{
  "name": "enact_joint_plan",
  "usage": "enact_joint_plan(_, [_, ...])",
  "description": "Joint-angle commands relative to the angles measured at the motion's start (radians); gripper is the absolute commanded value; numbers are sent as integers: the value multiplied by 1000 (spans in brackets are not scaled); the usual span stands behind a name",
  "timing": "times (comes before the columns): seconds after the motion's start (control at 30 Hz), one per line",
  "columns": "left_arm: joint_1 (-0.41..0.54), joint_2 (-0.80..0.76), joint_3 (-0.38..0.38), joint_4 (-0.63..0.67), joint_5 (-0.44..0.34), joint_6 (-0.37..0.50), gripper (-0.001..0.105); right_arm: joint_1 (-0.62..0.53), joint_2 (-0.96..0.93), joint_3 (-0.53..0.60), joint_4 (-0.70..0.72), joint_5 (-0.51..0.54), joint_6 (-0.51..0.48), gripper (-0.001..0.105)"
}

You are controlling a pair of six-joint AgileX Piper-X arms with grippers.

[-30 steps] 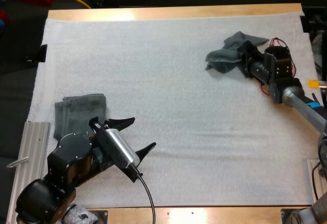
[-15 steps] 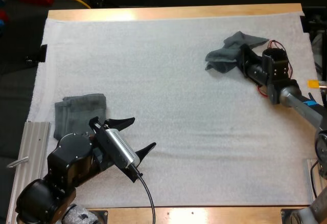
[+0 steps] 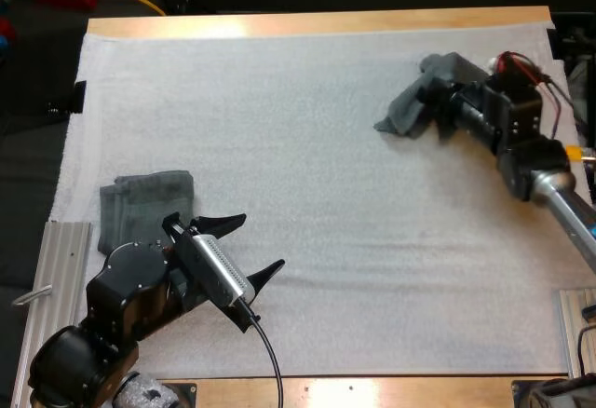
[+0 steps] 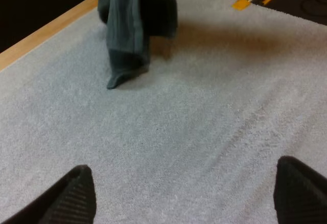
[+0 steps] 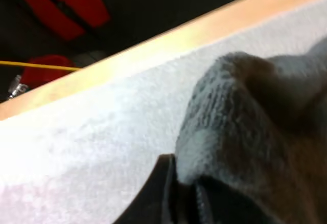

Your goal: Pick towel from pile, fold and stack

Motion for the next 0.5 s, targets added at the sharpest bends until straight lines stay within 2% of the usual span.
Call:
enact_joint_plan(0.0, [-3, -1, -7, -11, 7, -7, 69, 0, -40, -7, 12, 8, -18, 1])
enact_joint_plan(0.3, [-3, -1, -7, -11, 6, -7, 69, 0, -227, -17, 195, 4, -18, 1])
enact_joint_plan(0.47, [-3, -1, -7, -11, -11, -11, 69, 7, -304, -17, 304, -37, -18, 1])
